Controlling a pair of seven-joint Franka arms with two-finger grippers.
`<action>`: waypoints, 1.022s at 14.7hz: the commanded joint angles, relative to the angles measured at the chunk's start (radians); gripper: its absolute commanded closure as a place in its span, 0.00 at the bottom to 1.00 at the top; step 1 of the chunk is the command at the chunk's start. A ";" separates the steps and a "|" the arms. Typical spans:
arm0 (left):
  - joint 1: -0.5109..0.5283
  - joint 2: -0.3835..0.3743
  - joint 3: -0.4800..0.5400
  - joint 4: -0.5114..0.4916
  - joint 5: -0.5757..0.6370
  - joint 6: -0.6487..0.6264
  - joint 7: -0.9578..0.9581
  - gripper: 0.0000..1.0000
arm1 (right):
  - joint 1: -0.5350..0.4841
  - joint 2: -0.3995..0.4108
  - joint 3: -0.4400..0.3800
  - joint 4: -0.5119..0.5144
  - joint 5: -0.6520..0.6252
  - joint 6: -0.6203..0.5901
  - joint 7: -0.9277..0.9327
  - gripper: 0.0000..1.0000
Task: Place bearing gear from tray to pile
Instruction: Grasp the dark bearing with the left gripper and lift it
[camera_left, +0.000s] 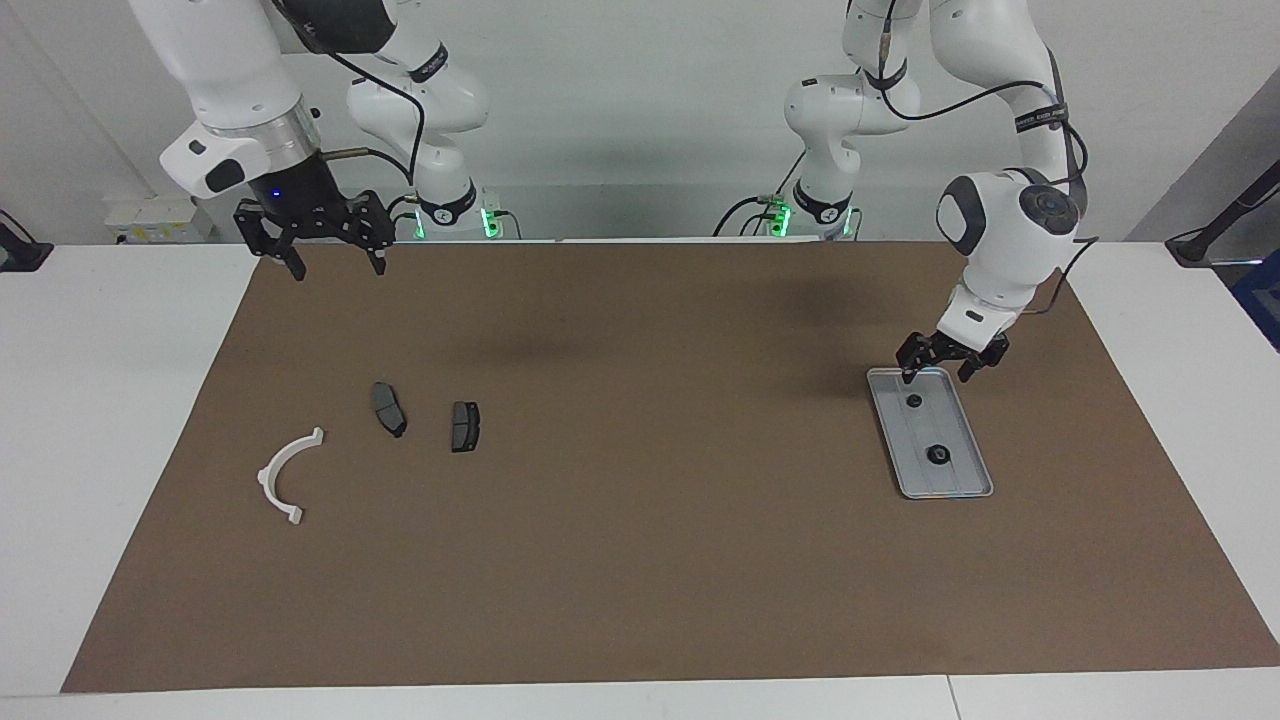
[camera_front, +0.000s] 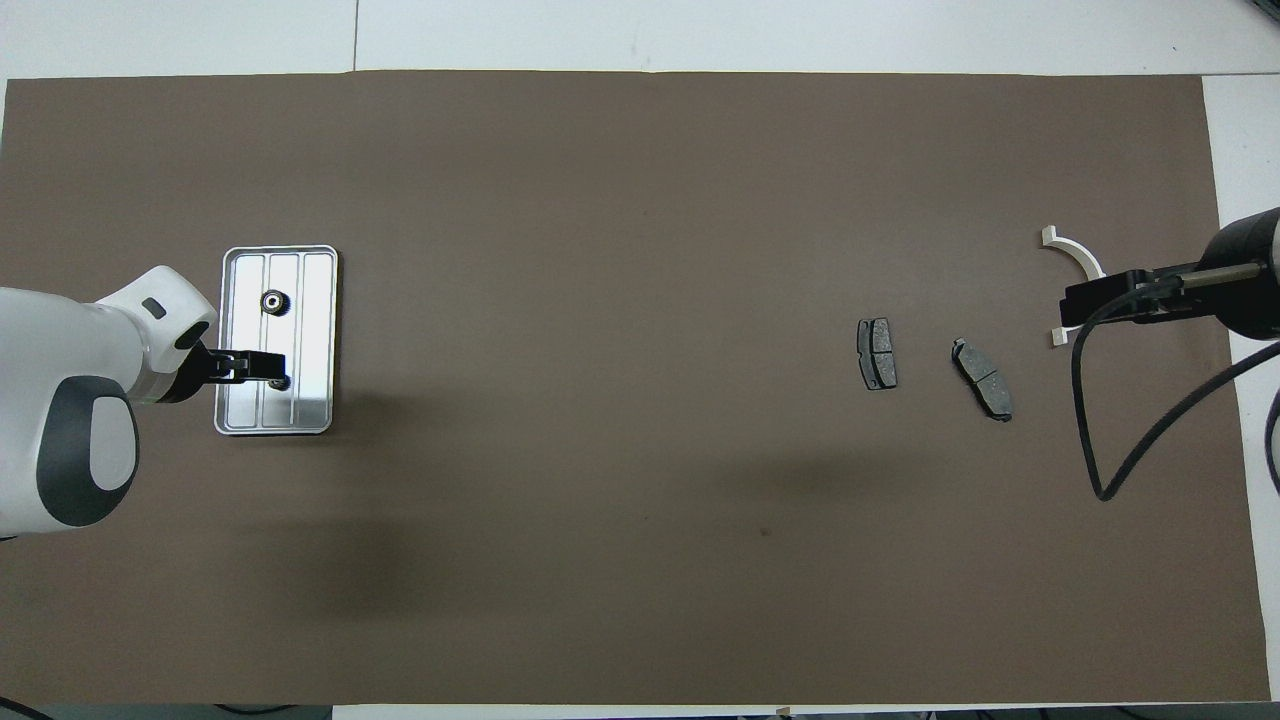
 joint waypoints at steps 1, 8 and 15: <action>0.009 0.023 -0.006 -0.016 0.013 0.038 0.008 0.00 | -0.006 -0.016 0.006 -0.015 0.003 0.009 0.013 0.00; 0.009 0.066 -0.006 -0.053 0.013 0.089 0.008 0.00 | -0.014 -0.016 0.004 -0.015 0.003 0.009 0.016 0.00; -0.001 0.108 -0.006 -0.052 0.012 0.150 0.003 0.00 | -0.014 -0.022 0.003 -0.021 0.005 0.007 0.011 0.00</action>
